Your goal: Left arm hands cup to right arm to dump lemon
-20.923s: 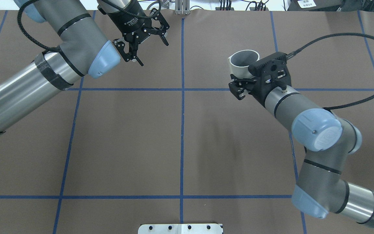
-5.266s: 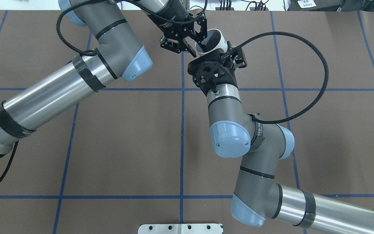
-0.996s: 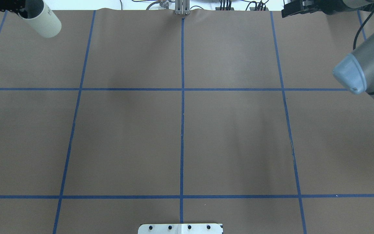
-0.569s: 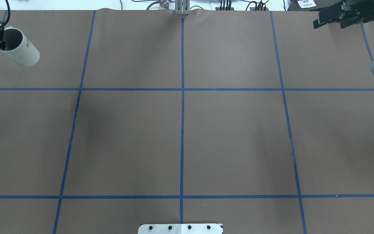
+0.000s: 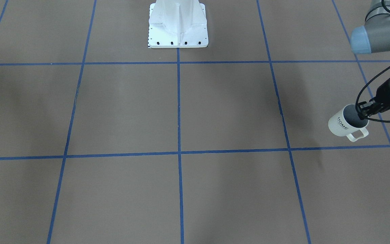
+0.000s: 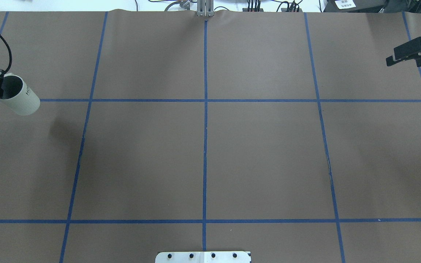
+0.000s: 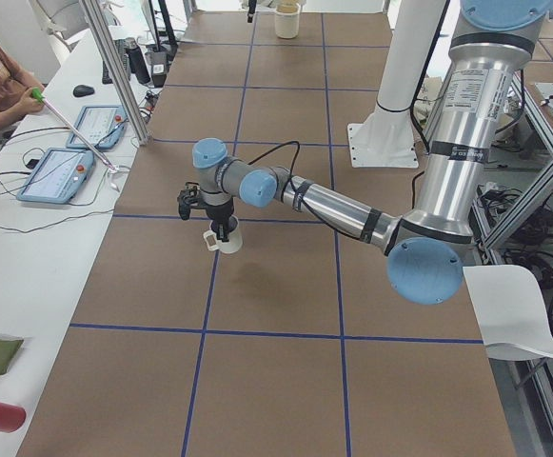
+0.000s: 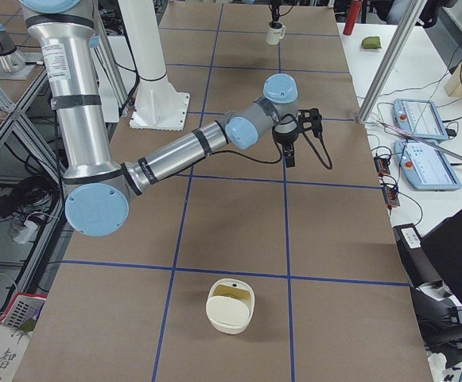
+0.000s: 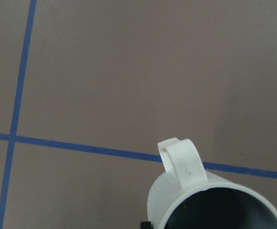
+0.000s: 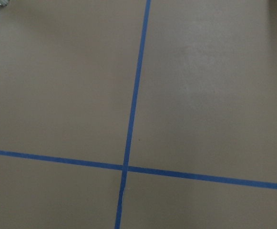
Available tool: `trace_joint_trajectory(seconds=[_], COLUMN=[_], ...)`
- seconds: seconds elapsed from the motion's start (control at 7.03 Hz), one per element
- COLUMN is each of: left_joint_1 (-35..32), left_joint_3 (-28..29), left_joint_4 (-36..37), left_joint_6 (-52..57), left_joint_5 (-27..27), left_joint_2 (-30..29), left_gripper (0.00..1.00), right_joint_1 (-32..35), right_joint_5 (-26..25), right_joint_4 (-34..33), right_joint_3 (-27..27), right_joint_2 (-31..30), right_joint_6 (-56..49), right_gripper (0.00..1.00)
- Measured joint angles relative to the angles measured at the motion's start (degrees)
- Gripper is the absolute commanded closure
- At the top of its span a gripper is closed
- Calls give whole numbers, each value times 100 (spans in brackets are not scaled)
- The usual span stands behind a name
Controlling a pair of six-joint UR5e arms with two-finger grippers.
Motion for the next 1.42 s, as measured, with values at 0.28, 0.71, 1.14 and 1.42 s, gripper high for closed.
trace_joint_trajectory(seconds=[0.28,0.71,1.14,1.42], left_joint_1=[347,531,670,690], left_joint_3=[-268,-322,-239,-278], left_joint_4=[-6,-23,-9,-15], left_joint_6=[-258,-252,-230,-202], left_joint_5=[-7,-30,-43,-40], left_joint_2=[296,586,632,710], left_gripper=[100,100,3,0], right_joint_1=[-10,-28,-43,74], right_joint_5=[1,-2,-66,-82], right_joint_4=[-3,-10,-204,-235], right_joint_3=[128,151,159,203], right_joint_2=[-310,-476,-481,-430], right_joint_6=[-72,-116,-45,-37], right_gripper=[0,0,0,0])
